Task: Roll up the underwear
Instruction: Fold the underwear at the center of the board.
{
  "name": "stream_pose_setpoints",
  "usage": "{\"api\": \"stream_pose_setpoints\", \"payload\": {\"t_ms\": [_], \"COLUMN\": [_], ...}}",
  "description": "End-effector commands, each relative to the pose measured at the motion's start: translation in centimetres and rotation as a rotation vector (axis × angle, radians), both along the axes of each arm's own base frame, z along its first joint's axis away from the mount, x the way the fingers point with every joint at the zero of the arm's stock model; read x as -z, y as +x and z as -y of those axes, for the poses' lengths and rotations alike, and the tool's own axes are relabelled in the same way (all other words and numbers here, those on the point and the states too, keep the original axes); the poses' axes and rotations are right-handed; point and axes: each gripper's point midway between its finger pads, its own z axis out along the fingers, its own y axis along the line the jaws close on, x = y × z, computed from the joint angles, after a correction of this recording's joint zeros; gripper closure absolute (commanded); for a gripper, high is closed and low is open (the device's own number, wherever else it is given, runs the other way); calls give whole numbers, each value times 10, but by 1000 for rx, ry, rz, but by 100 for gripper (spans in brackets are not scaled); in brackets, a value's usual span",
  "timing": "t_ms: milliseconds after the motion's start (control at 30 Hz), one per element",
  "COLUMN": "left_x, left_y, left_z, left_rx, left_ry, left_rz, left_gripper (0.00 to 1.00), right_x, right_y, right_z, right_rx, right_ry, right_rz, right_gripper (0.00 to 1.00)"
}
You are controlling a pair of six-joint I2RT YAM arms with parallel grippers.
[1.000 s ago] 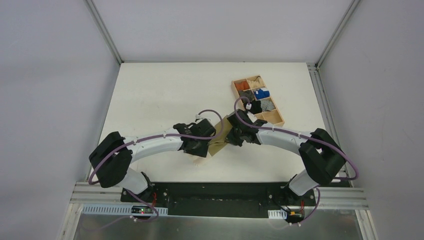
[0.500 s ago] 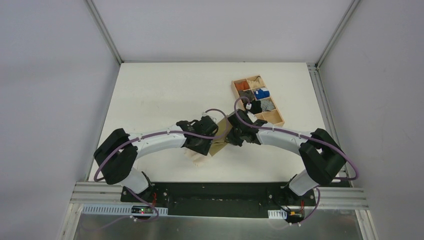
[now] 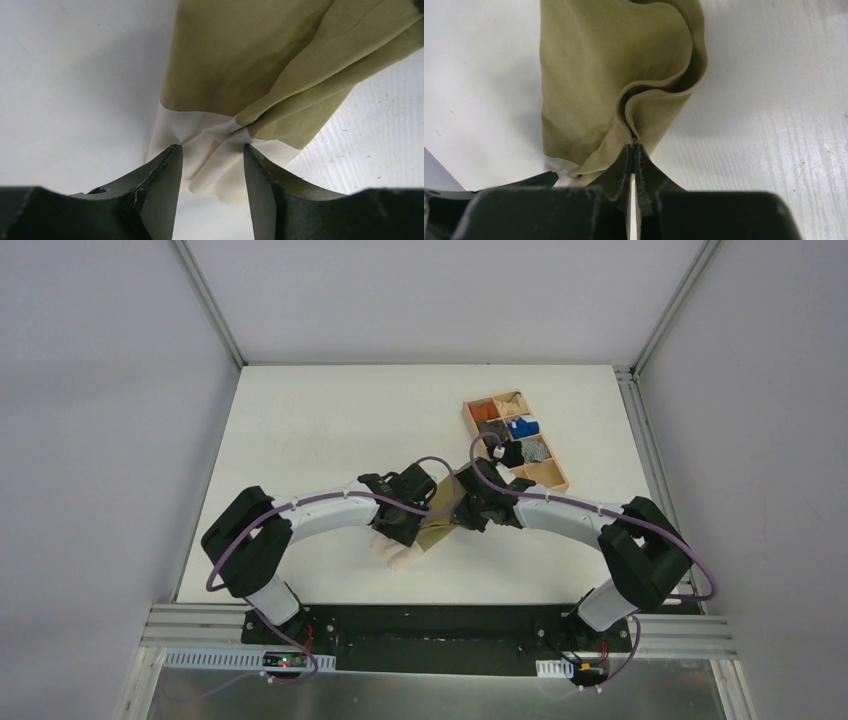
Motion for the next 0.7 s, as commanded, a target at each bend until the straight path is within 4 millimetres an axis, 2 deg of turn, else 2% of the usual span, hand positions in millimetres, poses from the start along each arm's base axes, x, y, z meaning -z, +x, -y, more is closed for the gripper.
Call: {"api": "stream_pose_setpoints", "payload": {"t_ms": [0,267,500,667], "left_x": [4,-5,-8,-16], "left_y": [1,4,3,2], "left_z": [4,5,1,-2], "left_rx": [29,12,4,-10], "left_ry": [-19,-38,-31,-35], "left_rz": [-50,-34,-28,-10], "left_gripper": [54,68,89,95], "right_x": [-14,-15,-16,-19], "right_y": [4,4,4,3], "right_z": [-6,-6,-5,-3], "right_rx": [5,2,5,7], "right_ry": [34,34,36,34], "right_rz": [31,31,34,41], "right_gripper": [100,100,100,100]}}
